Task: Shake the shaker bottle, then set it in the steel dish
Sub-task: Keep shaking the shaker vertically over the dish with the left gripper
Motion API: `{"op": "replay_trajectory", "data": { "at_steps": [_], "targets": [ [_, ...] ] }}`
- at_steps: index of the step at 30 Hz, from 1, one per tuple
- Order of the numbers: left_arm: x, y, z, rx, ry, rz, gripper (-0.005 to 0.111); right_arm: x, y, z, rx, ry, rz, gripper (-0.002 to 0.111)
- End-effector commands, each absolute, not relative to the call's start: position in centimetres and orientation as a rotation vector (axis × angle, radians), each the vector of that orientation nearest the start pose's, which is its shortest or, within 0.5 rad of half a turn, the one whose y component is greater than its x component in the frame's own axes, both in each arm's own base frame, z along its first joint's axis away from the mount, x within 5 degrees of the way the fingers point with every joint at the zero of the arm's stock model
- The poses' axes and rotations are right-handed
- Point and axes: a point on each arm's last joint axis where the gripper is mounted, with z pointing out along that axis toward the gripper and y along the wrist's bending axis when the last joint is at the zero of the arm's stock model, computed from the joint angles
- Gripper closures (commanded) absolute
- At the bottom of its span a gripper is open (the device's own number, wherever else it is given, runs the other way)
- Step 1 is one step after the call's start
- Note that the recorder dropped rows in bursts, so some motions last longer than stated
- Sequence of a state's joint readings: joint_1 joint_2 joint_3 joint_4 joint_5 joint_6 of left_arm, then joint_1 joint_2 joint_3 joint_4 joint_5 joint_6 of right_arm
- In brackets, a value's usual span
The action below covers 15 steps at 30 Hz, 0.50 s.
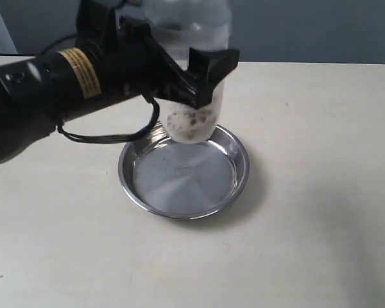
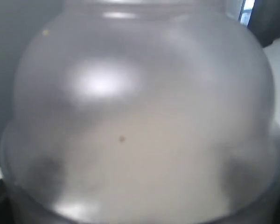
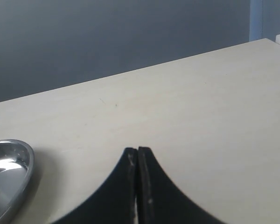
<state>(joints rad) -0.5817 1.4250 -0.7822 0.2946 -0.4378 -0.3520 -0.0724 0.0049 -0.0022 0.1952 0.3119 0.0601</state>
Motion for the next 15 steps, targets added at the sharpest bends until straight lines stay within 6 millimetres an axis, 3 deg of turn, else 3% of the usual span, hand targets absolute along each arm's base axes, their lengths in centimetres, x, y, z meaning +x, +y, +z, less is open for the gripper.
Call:
{"op": "replay_trajectory", "data": {
  "at_steps": [1, 4, 5, 6, 8, 9, 10, 13, 14, 15],
  "targets": [
    [25.9, -17.7, 24.8, 0.529, 1.811, -0.544, 0.106, 5.5, 0.2, 18.6, 0.233, 1.770, 0.174, 0.109],
    [24.5, -17.2, 32.4, 0.495, 1.479, -0.610, 0.106, 5.5, 0.1, 18.6, 0.232, 1.770, 0.172, 0.109],
    [24.5, -16.9, 32.8, 0.457, 1.497, -0.612, 0.106, 5.5, 0.1, 18.6, 0.232, 1.770, 0.172, 0.109],
    [24.6, -16.7, 31.5, 0.444, 1.586, -0.594, 0.106, 5.5, 0.1, 18.6, 0.232, 1.770, 0.172, 0.109],
    [25.1, -16.8, 26.4, 0.476, 1.794, -0.545, 0.106, 5.5, 0.1, 18.6, 0.233, 1.770, 0.174, 0.109],
    [25.3, -17.0, 25.5, 0.443, 1.813, -0.570, 0.106, 5.5, 0.1, 18.6, 0.233, 1.770, 0.174, 0.109],
    [25.3, -17.1, 25.9, 0.421, 1.762, -0.605, 0.106, 5.5, 0.1, 18.6, 0.233, 1.770, 0.174, 0.109],
    [23.9, -16.9, 33.0, 0.466, 1.408, -0.660, 0.106, 5.5, 0.1, 18.6, 0.233, 1.770, 0.174, 0.109],
    [23.8, -16.5, 34.3, 0.455, 1.422, -0.622, 0.106, 5.5, 0.1, 18.6, 0.233, 1.770, 0.174, 0.109],
    [24.1, -16.4, 33.5, 0.456, 1.505, -0.590, 0.106, 5.5, 0.1, 18.6, 0.233, 1.770, 0.174, 0.109]
  ]
}}
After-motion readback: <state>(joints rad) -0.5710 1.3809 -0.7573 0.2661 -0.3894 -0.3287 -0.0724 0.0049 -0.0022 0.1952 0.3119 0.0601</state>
